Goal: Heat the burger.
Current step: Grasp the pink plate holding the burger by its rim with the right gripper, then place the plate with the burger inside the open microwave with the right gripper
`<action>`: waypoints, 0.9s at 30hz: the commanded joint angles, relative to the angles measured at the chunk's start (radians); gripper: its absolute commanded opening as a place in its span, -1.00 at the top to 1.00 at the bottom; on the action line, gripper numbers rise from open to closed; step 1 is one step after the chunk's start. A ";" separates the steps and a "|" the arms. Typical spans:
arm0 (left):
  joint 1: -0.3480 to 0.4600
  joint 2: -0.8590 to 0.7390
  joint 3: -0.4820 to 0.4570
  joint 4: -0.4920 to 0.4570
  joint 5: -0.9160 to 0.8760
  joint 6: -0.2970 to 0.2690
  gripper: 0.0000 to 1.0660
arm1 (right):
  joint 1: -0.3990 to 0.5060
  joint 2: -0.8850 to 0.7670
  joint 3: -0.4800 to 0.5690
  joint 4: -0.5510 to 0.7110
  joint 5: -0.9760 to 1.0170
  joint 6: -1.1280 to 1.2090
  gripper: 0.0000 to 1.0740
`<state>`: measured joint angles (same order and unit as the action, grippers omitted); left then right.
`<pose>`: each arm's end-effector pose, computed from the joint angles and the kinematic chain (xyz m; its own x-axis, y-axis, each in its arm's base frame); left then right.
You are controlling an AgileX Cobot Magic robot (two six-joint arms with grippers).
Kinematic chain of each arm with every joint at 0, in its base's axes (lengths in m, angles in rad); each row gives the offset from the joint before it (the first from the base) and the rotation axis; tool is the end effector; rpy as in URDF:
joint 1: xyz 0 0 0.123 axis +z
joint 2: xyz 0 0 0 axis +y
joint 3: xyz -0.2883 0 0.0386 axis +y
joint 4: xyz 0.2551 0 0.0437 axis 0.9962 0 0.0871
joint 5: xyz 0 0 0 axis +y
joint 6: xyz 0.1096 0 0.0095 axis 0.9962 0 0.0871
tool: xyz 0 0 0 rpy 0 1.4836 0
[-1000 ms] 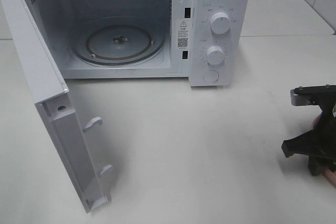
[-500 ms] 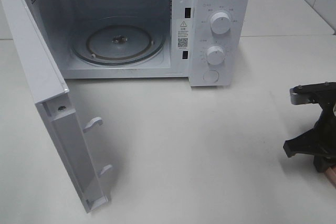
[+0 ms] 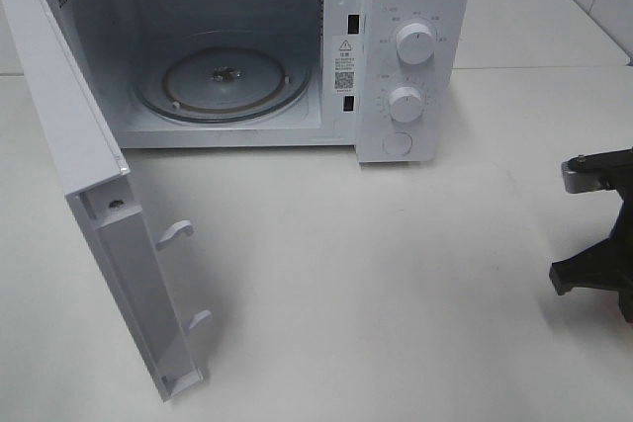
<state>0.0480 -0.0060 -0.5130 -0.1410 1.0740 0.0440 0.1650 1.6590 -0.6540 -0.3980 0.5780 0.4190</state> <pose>0.0096 -0.0132 0.2755 -0.4480 -0.0449 -0.8929 0.0522 0.9957 -0.0763 0.2498 0.0180 0.1080 -0.9881 -0.0849 -0.1279 -0.0581 0.9779 -0.2008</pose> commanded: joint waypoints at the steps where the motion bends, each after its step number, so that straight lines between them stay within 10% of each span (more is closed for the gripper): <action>1: 0.000 -0.016 -0.001 -0.004 -0.008 0.001 -0.84 | 0.023 -0.006 0.006 -0.035 0.022 0.045 1.00; 27: 0.000 -0.016 -0.001 -0.004 -0.008 0.001 -0.84 | 0.244 -0.009 0.006 -0.239 0.207 0.236 1.00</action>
<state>0.0480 -0.0060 -0.5130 -0.1410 1.0740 0.0440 0.3980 1.6590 -0.6520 -0.5870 0.7360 0.6400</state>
